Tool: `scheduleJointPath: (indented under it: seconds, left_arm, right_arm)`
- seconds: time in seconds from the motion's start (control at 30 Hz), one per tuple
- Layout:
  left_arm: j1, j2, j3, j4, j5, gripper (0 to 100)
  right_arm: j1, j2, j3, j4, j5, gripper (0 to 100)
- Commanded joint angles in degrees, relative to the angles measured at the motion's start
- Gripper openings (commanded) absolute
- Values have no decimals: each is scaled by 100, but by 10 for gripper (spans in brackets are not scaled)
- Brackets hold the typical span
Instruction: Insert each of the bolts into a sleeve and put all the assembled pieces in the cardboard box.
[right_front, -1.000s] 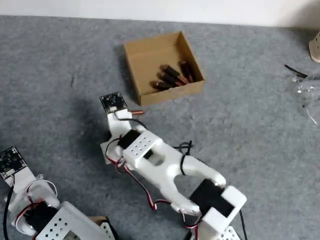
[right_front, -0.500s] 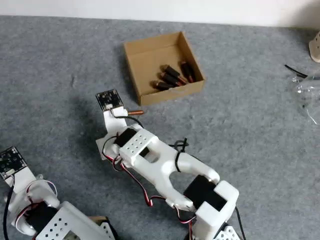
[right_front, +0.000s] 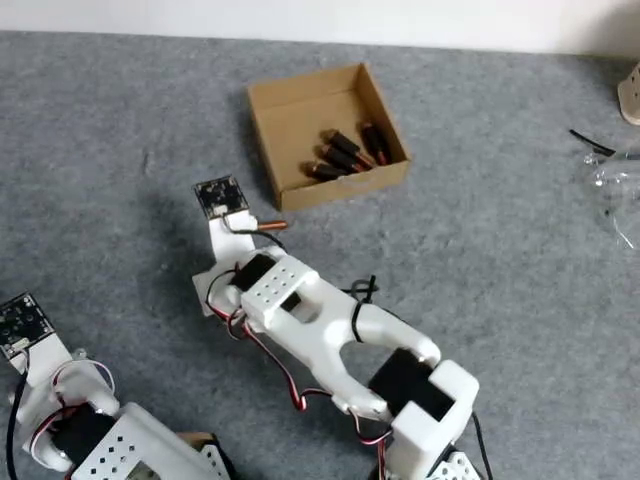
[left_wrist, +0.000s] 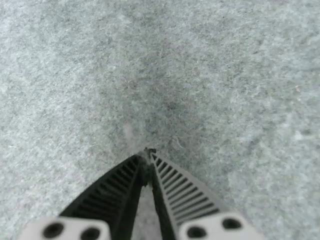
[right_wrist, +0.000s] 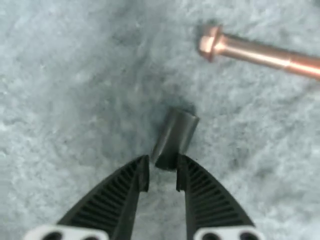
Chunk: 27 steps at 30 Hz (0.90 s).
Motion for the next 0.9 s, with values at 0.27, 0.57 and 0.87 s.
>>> scheduleJointPath:
  seconds: [0.27,0.57,0.87]
  left_arm:
    - [-40,-57,110,26,44,7]
    - [-40,-57,110,26,44,7]
    - [-31,-57,110,26,44,7]
  right_arm:
    - [330,224,-277,-690,141,88]
    - [224,655,-813,321,-97,88]
    - [233,690,-963,760,-484,88]
